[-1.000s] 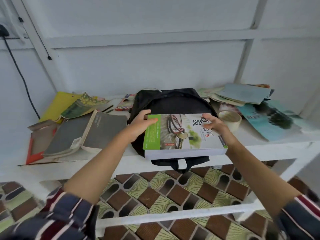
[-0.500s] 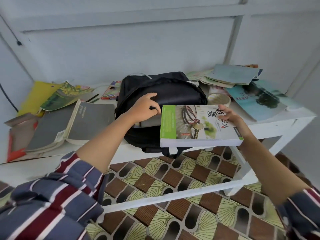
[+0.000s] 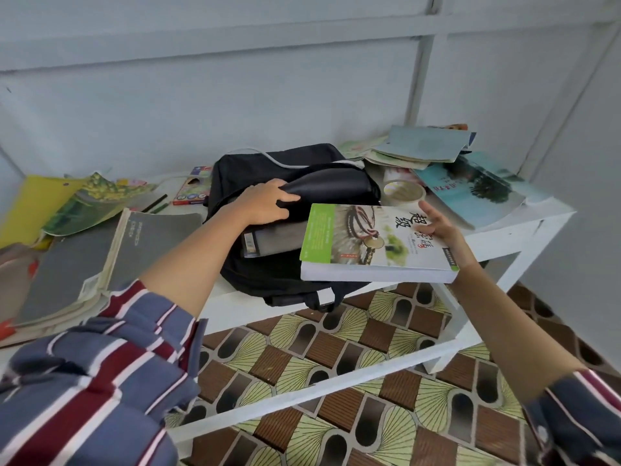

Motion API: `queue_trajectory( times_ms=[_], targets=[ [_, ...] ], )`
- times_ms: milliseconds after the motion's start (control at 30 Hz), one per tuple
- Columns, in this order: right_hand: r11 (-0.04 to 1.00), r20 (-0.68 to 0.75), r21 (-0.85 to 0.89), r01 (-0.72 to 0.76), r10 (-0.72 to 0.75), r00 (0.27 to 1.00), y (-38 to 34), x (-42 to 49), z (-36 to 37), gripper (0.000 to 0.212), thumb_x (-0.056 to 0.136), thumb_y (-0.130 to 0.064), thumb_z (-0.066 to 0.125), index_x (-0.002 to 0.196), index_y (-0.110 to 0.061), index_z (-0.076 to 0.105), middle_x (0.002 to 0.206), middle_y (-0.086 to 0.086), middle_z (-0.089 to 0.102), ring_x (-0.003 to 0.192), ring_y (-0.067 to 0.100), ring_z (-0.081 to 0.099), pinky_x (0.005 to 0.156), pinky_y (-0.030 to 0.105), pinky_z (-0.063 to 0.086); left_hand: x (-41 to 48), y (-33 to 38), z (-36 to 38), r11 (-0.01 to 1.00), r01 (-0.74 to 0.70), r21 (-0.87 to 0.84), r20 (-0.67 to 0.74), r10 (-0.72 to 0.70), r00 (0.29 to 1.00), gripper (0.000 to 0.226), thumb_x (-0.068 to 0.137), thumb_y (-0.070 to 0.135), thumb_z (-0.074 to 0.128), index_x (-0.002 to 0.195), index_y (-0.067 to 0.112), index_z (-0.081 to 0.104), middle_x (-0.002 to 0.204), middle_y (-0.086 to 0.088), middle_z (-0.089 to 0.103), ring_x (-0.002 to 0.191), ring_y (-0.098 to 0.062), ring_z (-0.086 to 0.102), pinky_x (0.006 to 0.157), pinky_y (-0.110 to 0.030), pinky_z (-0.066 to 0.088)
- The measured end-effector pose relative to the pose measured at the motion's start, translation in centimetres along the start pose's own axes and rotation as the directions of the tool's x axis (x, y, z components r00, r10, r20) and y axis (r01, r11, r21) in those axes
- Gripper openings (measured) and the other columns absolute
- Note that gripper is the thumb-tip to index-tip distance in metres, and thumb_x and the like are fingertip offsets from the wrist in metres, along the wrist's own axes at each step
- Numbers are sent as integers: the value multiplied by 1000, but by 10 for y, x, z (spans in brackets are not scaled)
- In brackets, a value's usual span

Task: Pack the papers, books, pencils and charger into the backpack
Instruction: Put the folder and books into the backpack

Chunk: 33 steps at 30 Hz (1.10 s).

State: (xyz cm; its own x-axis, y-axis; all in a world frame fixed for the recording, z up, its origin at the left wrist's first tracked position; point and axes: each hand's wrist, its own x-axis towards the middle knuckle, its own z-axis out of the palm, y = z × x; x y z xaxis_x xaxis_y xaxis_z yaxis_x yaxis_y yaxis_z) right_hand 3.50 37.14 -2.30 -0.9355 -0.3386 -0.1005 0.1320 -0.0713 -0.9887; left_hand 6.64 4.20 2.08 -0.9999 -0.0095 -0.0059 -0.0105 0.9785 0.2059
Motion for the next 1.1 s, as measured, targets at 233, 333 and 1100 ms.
queue_trajectory(
  times_ms=[233,333,1100],
  targets=[
    [888,-255,459,27,102,961,5,-8,32,35,86,4,48,98,-26,63,99,8,66,66,20,67,58,28,56,9,-4,-33,990,-72,-121,-130,56,990,42,85,17,62,127,23,58,143,-2,40,130,-21,39,110,-37,29],
    [831,-300,549,87,99,949,6,-6,55,28,85,8,50,79,-19,59,85,5,64,68,18,63,63,30,53,8,-1,-38,985,-96,-145,-166,72,984,40,85,15,63,125,21,60,141,-2,42,128,-19,41,109,-32,30],
    [-19,326,-945,327,-131,936,0,32,117,49,84,-45,61,132,-44,47,143,-4,39,129,21,35,103,35,30,0,-11,-52,963,-192,-191,-204,152,967,47,81,24,71,126,20,59,143,1,39,129,-16,38,103,-28,29]
  ],
)
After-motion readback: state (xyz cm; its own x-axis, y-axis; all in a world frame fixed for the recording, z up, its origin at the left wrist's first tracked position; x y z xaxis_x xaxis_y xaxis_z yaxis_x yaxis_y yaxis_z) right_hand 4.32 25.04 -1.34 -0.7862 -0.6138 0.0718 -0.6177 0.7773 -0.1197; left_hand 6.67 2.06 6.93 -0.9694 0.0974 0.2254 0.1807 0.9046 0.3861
